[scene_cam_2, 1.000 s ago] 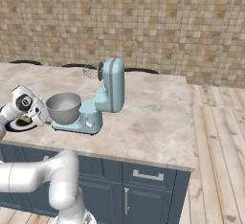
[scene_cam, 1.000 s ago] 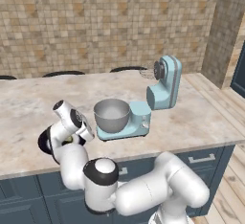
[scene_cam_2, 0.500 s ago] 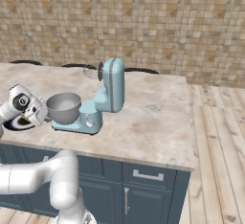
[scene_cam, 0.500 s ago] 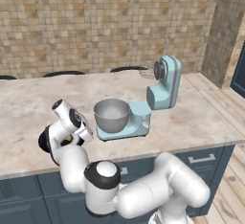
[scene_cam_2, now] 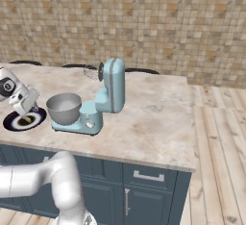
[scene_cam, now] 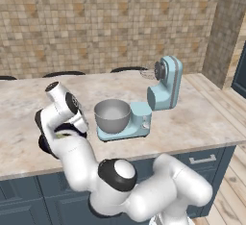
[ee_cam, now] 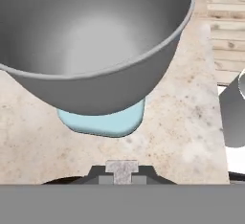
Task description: Add butter and sugar cubes to the stand mixer bowl and then turn on the stand mixer to begin making frosting.
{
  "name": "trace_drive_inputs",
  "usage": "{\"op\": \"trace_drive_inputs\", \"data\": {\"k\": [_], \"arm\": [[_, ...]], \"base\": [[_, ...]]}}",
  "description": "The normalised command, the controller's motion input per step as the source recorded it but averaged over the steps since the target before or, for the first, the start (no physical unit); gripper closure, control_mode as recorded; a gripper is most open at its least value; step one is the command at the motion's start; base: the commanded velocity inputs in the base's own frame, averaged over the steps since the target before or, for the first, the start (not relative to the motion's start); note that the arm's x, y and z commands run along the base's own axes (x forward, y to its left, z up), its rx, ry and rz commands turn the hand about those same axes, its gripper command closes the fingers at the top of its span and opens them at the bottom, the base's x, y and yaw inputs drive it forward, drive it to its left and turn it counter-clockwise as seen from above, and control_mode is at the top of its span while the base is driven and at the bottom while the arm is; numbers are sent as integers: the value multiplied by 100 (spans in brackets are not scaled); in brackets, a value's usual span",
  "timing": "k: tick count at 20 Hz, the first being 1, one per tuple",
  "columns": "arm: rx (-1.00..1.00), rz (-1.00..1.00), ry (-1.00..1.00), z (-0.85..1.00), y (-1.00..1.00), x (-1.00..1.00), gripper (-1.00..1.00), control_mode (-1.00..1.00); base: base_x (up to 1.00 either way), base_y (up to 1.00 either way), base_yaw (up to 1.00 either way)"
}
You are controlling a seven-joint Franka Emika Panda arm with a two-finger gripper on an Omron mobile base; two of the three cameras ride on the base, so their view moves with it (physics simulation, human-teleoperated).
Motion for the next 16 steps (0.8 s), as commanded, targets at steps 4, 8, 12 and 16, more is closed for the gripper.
{"op": "trace_drive_inputs", "data": {"k": [4, 8, 12, 16], "arm": [[4, 0, -9, 99, -1, -32, 100, -100], [0, 0, -9, 78, -34, -1, 100, -100], [0, 0, -4, 55, -53, 0, 100, -100], [0, 0, 0, 9, -46, 19, 100, -100]], "base": [[0, 0, 0], [0, 0, 0], [0, 0, 0], [0, 0, 0]]}}
